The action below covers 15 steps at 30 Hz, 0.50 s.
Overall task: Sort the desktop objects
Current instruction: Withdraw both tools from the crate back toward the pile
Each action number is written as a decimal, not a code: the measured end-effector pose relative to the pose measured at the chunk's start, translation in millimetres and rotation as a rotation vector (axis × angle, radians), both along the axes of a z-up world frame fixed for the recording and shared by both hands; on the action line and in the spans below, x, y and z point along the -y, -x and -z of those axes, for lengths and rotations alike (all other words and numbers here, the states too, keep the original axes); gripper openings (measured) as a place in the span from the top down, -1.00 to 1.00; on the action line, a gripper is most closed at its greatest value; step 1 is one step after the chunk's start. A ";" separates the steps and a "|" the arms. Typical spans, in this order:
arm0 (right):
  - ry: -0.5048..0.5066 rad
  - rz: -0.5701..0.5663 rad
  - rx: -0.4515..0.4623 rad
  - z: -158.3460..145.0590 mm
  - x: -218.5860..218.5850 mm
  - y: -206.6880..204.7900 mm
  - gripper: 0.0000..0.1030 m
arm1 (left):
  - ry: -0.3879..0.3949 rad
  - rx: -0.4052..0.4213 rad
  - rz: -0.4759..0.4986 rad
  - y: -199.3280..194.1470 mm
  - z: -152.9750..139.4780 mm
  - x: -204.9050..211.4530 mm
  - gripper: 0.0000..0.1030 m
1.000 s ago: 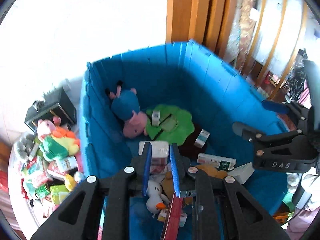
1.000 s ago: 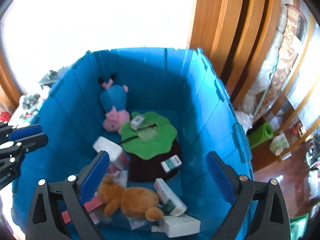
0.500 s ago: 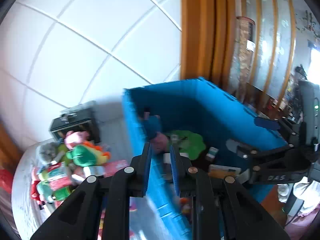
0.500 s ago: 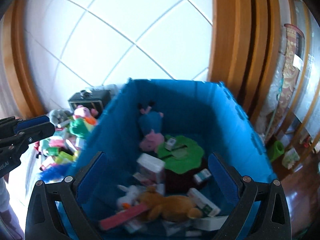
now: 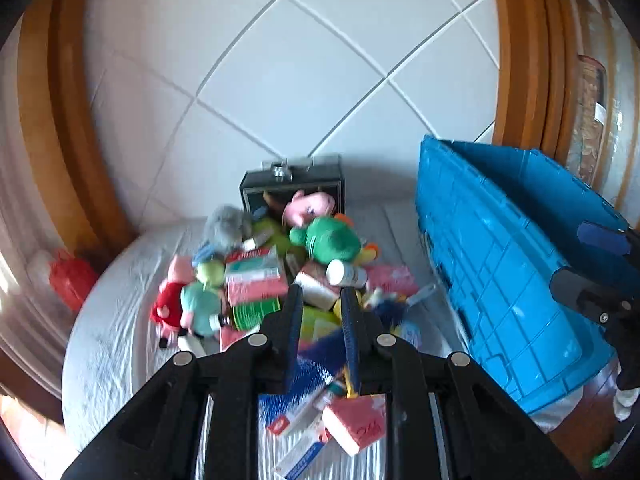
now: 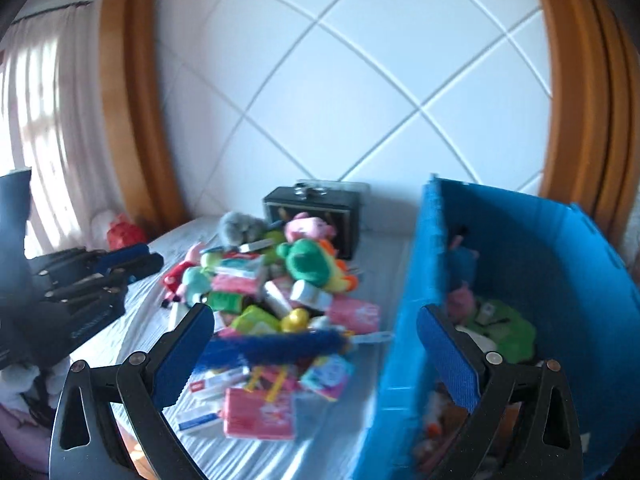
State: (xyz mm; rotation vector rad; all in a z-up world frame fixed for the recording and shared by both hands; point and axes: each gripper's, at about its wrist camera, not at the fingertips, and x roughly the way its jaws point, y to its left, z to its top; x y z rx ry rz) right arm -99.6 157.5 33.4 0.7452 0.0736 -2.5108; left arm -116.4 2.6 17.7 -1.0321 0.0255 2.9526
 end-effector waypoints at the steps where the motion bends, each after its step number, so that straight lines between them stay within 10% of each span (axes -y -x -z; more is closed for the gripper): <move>1: -0.013 -0.019 0.012 8.2 13.8 -0.8 -1.00 | -0.022 0.035 -0.009 -0.6 13.0 13.3 0.63; 9: -0.108 -0.090 0.248 104.0 83.0 7.8 -1.00 | -0.043 0.291 -0.084 -2.5 125.9 72.1 0.62; 13: -0.158 -0.082 0.366 153.8 92.4 14.2 -0.99 | 0.021 0.363 -0.104 -5.0 172.0 76.2 -0.48; 15: -0.175 -0.070 0.408 171.5 89.9 17.0 -0.99 | -0.017 0.397 -0.084 -8.5 189.4 79.8 -0.55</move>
